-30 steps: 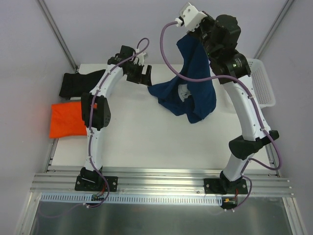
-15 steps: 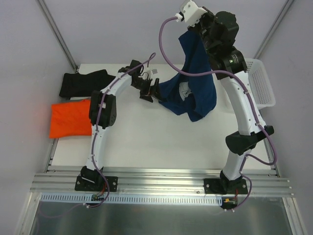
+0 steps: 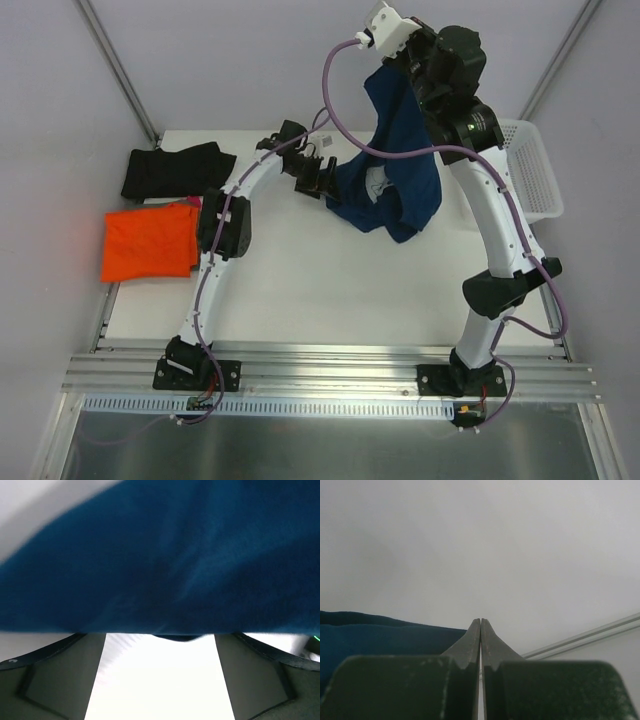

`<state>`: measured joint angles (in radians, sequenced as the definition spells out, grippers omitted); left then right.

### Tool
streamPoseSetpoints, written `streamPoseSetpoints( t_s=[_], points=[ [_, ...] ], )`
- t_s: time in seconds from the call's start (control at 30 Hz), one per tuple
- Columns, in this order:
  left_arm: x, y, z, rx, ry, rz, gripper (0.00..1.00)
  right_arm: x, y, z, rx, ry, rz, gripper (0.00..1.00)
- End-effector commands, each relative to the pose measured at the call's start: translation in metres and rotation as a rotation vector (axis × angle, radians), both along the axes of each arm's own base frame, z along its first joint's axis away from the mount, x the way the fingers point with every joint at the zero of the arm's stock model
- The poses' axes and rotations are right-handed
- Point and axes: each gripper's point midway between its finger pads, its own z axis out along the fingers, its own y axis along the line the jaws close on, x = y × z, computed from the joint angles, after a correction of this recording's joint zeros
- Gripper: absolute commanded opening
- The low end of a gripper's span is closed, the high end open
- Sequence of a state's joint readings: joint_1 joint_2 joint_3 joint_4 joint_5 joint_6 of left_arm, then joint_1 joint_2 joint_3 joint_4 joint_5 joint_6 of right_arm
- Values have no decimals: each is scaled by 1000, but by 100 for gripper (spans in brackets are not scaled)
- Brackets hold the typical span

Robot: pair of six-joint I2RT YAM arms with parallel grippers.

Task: Fold and stack the t-shirts
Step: Flatten the tshirt out

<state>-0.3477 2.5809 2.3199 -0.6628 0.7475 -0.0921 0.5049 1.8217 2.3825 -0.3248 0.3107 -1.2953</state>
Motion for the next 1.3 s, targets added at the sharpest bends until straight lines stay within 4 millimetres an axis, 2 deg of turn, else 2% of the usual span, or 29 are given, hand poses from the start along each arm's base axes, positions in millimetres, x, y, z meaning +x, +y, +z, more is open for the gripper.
streamPoseSetpoints(
  t_s=[0.0,0.03,0.13,0.17,0.27,0.37,0.43,0.47,0.57,0.63,0.73,0.77,0.87,0.93,1.13,1.27],
  points=[
    [47,13,4,126,-199,90,90,-32,-21,56,76,-146,-24,0],
    [58,20,5,166,-236,126,89,-30,-20,55,78,-144,-22,1],
    [84,28,39,194,-362,188,90,-27,-19,55,79,-147,-23,0],
    [89,30,62,183,-411,206,91,-24,-17,53,79,-142,-24,1],
    [109,42,104,144,-519,257,92,-23,-17,51,88,-137,-30,1],
    [123,48,125,85,-575,288,91,-19,-15,47,96,-125,-29,0],
    [125,51,125,92,-586,290,91,-17,-14,45,100,-119,-31,1],
    [123,53,119,105,-571,293,91,-16,-14,45,103,-118,-33,0],
    [106,49,106,102,-521,244,86,-16,-13,44,104,-112,-30,1],
    [95,41,110,95,-506,216,84,-16,-11,43,102,-107,-20,1],
    [75,27,129,85,-507,186,78,-12,-9,35,100,-85,-25,1],
    [71,26,142,84,-523,188,77,-9,-8,31,99,-76,-28,1],
    [65,23,159,104,-551,188,77,-5,-6,27,97,-69,-29,1],
    [67,25,160,154,-614,152,80,-2,-4,26,99,-72,-24,1],
    [56,15,137,259,-673,50,81,6,-1,19,92,-66,-12,1],
    [45,8,130,274,-661,22,81,8,-11,20,112,-64,-30,1]
  ],
)
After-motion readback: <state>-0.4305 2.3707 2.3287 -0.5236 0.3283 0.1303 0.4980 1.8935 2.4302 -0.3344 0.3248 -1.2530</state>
